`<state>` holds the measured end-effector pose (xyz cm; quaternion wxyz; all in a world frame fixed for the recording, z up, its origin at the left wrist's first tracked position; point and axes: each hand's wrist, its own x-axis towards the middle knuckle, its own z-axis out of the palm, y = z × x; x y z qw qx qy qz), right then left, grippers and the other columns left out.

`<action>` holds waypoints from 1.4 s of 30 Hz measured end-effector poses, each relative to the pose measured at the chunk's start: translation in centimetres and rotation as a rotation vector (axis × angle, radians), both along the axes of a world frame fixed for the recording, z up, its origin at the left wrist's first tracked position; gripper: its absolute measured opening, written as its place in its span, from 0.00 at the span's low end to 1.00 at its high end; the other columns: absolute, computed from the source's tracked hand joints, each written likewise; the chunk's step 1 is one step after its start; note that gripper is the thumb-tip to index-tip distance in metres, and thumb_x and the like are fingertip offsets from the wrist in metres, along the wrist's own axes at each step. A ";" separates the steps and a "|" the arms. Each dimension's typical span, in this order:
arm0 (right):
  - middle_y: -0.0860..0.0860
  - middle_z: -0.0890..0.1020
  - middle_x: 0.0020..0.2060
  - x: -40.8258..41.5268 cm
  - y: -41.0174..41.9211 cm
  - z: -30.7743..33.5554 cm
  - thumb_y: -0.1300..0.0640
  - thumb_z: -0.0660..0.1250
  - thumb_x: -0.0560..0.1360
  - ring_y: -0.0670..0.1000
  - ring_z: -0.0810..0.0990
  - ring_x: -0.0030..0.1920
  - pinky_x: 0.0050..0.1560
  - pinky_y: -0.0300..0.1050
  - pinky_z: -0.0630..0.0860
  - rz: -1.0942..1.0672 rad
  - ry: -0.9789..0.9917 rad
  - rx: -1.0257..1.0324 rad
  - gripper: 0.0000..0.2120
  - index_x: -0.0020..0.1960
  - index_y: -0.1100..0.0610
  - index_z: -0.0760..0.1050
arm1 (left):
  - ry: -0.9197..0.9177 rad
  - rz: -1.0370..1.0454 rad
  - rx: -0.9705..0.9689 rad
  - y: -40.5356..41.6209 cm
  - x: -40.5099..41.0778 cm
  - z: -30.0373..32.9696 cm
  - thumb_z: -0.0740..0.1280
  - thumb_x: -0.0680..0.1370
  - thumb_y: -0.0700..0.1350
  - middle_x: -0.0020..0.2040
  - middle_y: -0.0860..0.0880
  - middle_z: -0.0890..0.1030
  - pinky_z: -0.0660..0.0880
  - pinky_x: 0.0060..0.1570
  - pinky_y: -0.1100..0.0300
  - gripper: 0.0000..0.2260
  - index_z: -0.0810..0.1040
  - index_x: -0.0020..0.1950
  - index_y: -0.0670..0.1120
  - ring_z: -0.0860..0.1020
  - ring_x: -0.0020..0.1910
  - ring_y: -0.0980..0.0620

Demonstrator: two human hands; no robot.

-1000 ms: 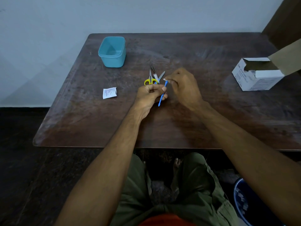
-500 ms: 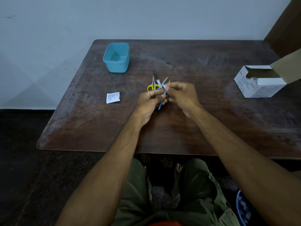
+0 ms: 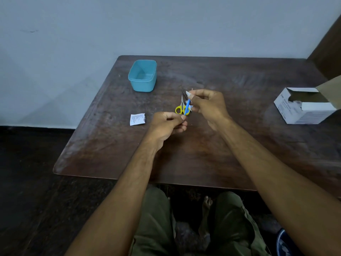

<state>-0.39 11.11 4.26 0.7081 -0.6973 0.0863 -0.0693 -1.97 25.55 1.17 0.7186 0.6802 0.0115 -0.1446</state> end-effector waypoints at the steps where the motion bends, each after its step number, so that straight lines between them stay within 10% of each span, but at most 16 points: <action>1: 0.53 0.81 0.35 0.3 0.3 0.2 0.60 0.70 0.75 0.48 0.79 0.36 0.41 0.42 0.79 -0.014 -0.007 0.034 0.03 0.45 0.60 0.81 | -0.017 0.031 0.004 0.4 0.4 0.6 0.67 0.77 0.37 0.30 0.50 0.82 0.78 0.33 0.67 0.06 0.81 0.41 0.40 0.79 0.28 0.57; 9: 0.53 0.80 0.36 1.7 0.8 -1.1 0.60 0.70 0.74 0.49 0.77 0.38 0.40 0.41 0.77 -0.053 0.003 0.018 0.02 0.46 0.57 0.81 | -0.205 0.317 0.512 6.2 9.2 6.4 0.69 0.76 0.40 0.37 0.42 0.82 0.77 0.33 0.63 0.07 0.81 0.40 0.38 0.76 0.26 0.55; 15: 0.53 0.84 0.40 2.8 0.9 -3.2 0.57 0.71 0.74 0.48 0.80 0.41 0.38 0.39 0.78 -0.052 0.032 -0.028 0.02 0.43 0.52 0.82 | -0.227 0.391 1.104 8.5 16.1 8.0 0.69 0.71 0.44 0.55 0.43 0.80 0.78 0.48 0.52 0.17 0.77 0.57 0.40 0.80 0.54 0.42; 21: 0.50 0.83 0.36 3.8 0.9 -4.3 0.58 0.70 0.74 0.46 0.79 0.39 0.34 0.34 0.78 -0.053 0.034 -0.078 0.03 0.44 0.52 0.82 | -0.349 0.271 1.390 7.7 18.7 6.3 0.67 0.75 0.44 0.58 0.40 0.78 0.70 0.42 0.55 0.16 0.74 0.60 0.38 0.78 0.56 0.40; 42: 0.48 0.82 0.33 4.4 0.3 -4.6 0.60 0.70 0.74 0.39 0.76 0.28 0.27 0.32 0.72 -0.059 0.035 -0.009 0.03 0.45 0.53 0.82 | -0.343 0.140 1.464 6.7 19.4 5.5 0.67 0.78 0.51 0.62 0.39 0.77 0.75 0.54 0.50 0.21 0.73 0.64 0.37 0.77 0.60 0.41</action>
